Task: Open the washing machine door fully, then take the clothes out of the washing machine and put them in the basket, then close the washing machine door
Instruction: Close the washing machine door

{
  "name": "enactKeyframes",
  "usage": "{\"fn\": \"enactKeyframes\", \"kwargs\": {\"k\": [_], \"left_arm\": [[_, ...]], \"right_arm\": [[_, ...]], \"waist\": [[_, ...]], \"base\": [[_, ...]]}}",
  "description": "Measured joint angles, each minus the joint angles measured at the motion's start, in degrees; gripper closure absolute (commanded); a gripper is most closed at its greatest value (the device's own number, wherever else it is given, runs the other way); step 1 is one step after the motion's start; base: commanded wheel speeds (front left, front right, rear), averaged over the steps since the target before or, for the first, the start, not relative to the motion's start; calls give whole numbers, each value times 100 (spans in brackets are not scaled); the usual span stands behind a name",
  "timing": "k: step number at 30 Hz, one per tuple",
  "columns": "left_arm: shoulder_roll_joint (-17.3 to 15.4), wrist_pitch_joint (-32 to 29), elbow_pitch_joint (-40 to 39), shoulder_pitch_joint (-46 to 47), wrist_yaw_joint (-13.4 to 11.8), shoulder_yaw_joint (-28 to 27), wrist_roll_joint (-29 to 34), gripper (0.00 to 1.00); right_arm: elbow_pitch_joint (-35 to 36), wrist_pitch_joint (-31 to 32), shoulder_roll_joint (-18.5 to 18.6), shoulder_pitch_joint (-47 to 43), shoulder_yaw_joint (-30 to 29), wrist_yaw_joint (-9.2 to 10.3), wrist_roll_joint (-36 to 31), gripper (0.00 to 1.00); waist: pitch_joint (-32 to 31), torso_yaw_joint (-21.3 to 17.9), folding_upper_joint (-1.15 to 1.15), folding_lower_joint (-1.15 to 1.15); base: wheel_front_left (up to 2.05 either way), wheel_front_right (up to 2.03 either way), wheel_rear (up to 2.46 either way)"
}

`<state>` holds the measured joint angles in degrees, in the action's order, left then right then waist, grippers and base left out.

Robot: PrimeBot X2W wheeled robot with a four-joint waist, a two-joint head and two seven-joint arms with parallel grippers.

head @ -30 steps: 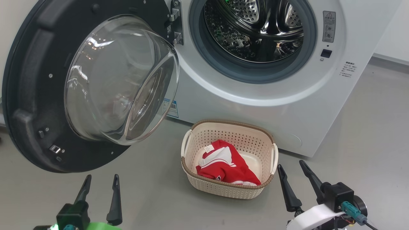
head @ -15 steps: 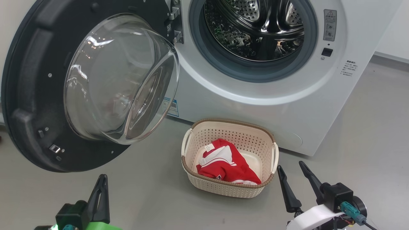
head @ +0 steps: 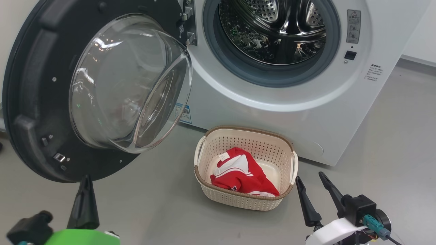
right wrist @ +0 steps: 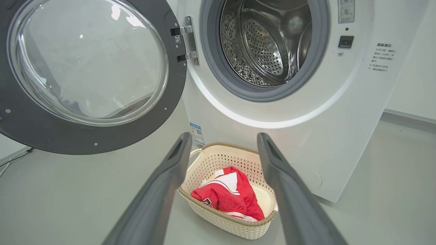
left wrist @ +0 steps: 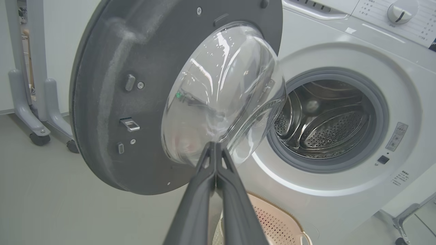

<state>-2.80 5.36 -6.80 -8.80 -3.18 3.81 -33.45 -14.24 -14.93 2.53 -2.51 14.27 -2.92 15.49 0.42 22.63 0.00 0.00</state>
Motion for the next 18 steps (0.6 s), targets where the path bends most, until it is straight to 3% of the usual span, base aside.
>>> {"fn": "enactKeyframes", "kwargs": {"k": [6,14,18], "left_arm": [[14,27,-478,35,205,-241,-2168,100],[35,248,-1139,306,410,-747,-4386,100],[42,330,-1504,499,573,-1469,-4793,100]], "right_arm": [[2,0,0,0,-21,4,1,0],[4,0,1,3,-53,9,3,0],[26,0,2,9,-86,11,9,0]], "waist": [[37,13,0,0],[69,39,0,0],[88,63,0,0]], "base": [[0,0,0],[0,0,0],[0,0,0]]}}
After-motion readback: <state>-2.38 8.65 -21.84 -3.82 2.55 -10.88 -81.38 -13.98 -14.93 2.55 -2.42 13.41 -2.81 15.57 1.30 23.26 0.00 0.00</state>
